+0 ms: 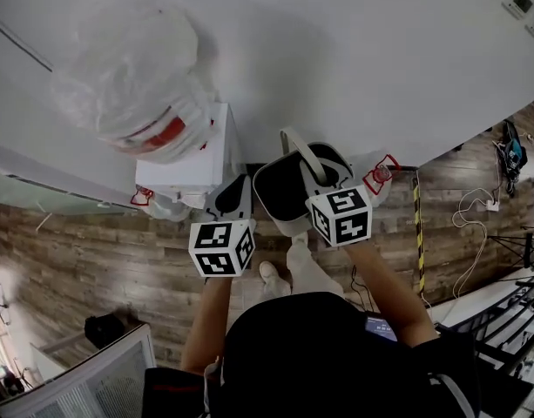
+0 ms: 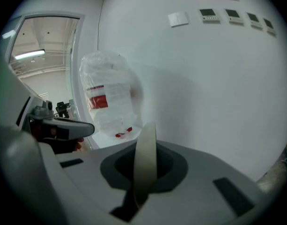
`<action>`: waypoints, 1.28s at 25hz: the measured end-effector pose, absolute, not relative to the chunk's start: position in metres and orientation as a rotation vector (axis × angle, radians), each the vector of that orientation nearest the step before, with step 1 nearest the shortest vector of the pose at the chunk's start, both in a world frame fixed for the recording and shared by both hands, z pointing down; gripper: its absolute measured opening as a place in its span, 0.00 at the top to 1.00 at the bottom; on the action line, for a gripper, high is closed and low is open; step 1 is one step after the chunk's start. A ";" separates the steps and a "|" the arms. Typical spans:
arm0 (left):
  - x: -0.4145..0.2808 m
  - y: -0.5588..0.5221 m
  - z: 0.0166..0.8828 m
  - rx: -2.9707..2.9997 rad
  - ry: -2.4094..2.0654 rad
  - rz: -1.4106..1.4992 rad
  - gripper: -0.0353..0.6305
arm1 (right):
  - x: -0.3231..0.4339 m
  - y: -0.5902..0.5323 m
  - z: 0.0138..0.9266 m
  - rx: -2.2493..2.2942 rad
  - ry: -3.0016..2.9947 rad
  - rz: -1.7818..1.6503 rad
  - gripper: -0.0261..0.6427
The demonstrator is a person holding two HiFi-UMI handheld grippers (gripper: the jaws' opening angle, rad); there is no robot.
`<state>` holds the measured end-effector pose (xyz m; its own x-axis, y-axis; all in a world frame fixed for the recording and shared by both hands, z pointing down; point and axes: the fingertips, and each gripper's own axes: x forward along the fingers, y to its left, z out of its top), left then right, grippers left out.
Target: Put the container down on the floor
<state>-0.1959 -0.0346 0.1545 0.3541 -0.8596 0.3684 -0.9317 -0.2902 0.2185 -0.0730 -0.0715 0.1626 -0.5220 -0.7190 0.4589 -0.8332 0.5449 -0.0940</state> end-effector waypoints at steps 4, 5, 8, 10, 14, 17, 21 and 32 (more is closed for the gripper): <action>-0.190 -0.051 0.185 2.191 -1.553 0.282 0.92 | -0.065 -0.087 0.194 1.260 -2.370 0.481 0.92; -0.190 -0.053 0.195 2.173 -1.544 0.287 0.92 | -0.064 -0.090 0.203 1.254 -2.358 0.495 0.92; -0.189 -0.061 0.223 2.131 -1.526 0.309 0.92 | -0.064 -0.099 0.227 1.236 -2.326 0.527 0.92; -0.188 -0.066 0.235 2.116 -1.520 0.322 0.92 | -0.063 -0.104 0.239 1.224 -2.313 0.540 0.92; -0.188 -0.074 0.251 2.082 -1.534 0.315 0.92 | -0.061 -0.113 0.261 1.190 -2.286 0.556 0.92; -0.189 -0.079 0.268 2.056 -1.534 0.314 0.92 | -0.060 -0.117 0.280 1.169 -2.267 0.566 0.92; -0.179 -0.076 0.292 2.010 -1.511 0.313 0.92 | -0.058 -0.116 0.306 1.147 -2.249 0.604 0.92; -0.150 -0.062 0.364 1.932 -1.391 0.374 0.92 | -0.051 -0.109 0.388 1.108 -2.159 0.701 0.92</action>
